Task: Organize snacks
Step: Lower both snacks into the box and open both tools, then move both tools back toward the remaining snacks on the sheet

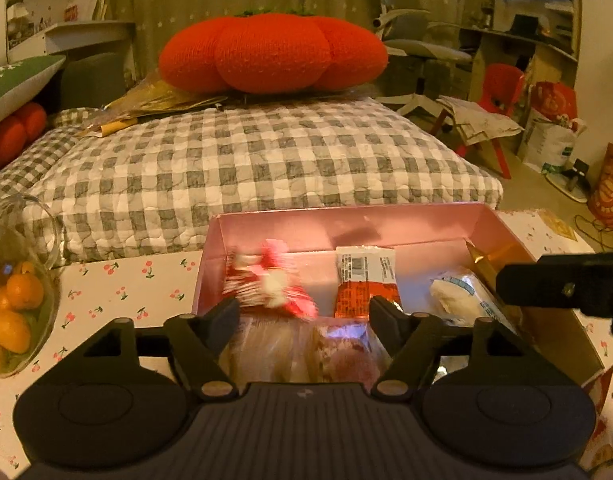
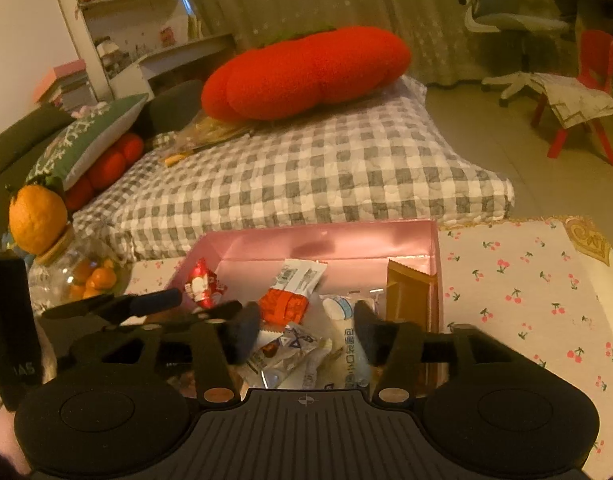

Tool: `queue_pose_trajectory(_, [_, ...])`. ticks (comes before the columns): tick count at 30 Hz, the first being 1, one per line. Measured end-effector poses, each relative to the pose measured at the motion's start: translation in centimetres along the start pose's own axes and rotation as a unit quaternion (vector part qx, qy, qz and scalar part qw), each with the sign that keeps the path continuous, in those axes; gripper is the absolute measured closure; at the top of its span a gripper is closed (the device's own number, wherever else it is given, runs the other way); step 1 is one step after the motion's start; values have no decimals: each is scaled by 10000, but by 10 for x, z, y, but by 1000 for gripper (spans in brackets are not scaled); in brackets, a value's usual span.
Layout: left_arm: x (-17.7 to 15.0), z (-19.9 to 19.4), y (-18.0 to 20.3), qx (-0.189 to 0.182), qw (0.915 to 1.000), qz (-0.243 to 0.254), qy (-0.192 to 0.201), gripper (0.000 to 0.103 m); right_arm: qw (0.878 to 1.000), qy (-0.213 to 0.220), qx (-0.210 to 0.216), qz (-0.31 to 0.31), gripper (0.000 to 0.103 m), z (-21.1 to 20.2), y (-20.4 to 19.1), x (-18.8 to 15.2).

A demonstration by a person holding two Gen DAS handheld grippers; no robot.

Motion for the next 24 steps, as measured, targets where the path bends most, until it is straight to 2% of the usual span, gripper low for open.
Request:
queue_pose_trajectory(11, [0,-20,7,-65,9999,80,96,18,9995,28,-60,-309,35,-20,-16,-4])
queue_pose_trajectory(22, [-15,-64,2,-209,9995,-163,172,11,9998,-25,-127,-181,27,-53,-23,-23])
queue_pose_trajectory(24, [-17,-72,-2,-209,9995,-180,173,10,9995,16,-169,-257,23,-60,-28,-28])
Point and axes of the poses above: each gripper's, at about its wrist camera, not at the fingertips, and z roughly the way its jaws point, y to its right, x to its top, the point moved 5 cm from there along z, roughly the way its jaws point, and after that the axes turned 5 degrees about z, right-handed, at the moved point
